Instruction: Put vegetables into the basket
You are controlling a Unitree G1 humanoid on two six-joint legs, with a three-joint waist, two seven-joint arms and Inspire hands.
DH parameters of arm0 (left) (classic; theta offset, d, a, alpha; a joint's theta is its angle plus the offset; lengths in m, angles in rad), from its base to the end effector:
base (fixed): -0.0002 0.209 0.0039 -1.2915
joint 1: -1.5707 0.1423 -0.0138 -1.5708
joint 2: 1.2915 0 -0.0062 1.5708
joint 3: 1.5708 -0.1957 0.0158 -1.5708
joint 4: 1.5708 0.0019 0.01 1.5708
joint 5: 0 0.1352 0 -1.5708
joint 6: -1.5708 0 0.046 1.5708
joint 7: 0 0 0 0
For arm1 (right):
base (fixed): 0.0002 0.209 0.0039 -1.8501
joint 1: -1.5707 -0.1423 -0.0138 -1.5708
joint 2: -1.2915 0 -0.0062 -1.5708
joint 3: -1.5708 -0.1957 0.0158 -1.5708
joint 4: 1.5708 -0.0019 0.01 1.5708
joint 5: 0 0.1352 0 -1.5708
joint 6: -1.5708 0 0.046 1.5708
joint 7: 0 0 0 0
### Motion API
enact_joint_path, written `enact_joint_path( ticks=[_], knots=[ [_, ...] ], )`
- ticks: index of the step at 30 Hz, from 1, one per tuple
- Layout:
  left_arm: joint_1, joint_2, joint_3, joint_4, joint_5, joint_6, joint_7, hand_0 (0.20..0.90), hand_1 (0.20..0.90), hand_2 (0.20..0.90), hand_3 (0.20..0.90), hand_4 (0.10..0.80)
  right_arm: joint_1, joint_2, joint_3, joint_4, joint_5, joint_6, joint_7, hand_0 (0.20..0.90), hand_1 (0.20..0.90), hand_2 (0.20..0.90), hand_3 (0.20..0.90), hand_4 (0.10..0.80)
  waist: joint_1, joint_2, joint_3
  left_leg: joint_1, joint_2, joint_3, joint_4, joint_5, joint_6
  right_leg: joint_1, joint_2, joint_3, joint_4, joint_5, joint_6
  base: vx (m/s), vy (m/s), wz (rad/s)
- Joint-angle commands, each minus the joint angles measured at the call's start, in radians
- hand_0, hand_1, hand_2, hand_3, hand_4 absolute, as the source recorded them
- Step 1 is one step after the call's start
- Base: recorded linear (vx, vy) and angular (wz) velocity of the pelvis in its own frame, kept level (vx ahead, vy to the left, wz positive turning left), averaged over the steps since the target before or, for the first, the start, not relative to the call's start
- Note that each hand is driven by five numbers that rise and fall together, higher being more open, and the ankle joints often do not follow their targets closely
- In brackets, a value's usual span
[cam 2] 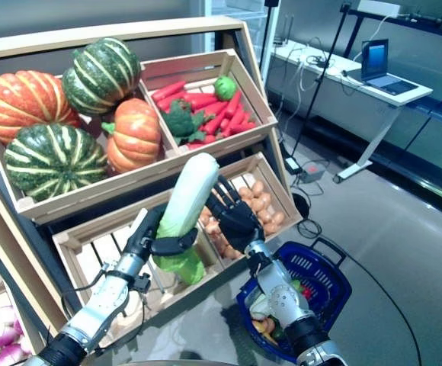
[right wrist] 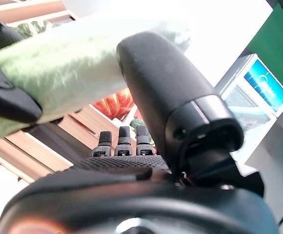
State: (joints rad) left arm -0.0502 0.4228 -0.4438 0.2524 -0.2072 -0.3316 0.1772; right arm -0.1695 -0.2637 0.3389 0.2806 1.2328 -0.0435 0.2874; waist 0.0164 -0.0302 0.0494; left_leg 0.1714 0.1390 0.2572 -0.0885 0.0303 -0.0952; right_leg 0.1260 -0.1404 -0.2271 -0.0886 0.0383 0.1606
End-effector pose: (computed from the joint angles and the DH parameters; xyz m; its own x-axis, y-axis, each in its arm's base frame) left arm 0.1903 0.1702 -0.0005 0.9772 -0.2122 -0.0026 0.2079 0.9549 0.2119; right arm 0.2244 -0.1470 0.0078 0.9084 0.4146 0.0543 -0.2891 0.5290 0.7979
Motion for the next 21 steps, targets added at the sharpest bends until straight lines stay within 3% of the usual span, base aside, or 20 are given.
enact_joint_path(
  ticks=[1, 14, 21],
  knots=[
    [-0.153, -0.018, 0.015, 0.030, -0.011, -0.050, -0.016, 0.300, 0.300, 0.300, 0.300, 0.400, -0.180, 0.048, -0.045, -0.160, 0.043, -0.046, 0.134, 0.900, 0.900, 0.900, 0.900, 0.800, -0.010, -0.004, -0.043, -0.031, -0.044, -0.011, 0.012, -0.070, 0.025, -0.015, 0.002, -0.003, 0.008, -0.009, -0.009, 0.000, 0.000, 0.00],
    [-0.136, -0.130, 0.079, 0.132, -0.328, 0.079, -0.138, 0.300, 0.300, 0.300, 0.300, 0.400, -0.181, 0.087, -0.031, -0.210, 0.054, -0.005, 0.172, 0.900, 0.900, 0.900, 0.900, 0.800, -0.018, -0.005, -0.042, -0.033, -0.042, -0.010, 0.016, -0.067, 0.024, -0.018, 0.003, 0.013, 0.007, -0.008, -0.011, 0.001, 0.001, -0.01],
    [-0.142, -0.143, 0.072, 0.151, -0.286, 0.085, -0.136, 0.300, 0.300, 0.300, 0.300, 0.400, -0.183, 0.093, -0.023, -0.236, 0.010, -0.014, 0.186, 0.900, 0.900, 0.900, 0.900, 0.800, -0.021, -0.007, -0.041, -0.035, -0.042, -0.011, 0.018, -0.069, 0.026, -0.020, 0.004, 0.020, 0.009, -0.012, -0.012, 0.002, -0.002, -0.05]
  ],
)
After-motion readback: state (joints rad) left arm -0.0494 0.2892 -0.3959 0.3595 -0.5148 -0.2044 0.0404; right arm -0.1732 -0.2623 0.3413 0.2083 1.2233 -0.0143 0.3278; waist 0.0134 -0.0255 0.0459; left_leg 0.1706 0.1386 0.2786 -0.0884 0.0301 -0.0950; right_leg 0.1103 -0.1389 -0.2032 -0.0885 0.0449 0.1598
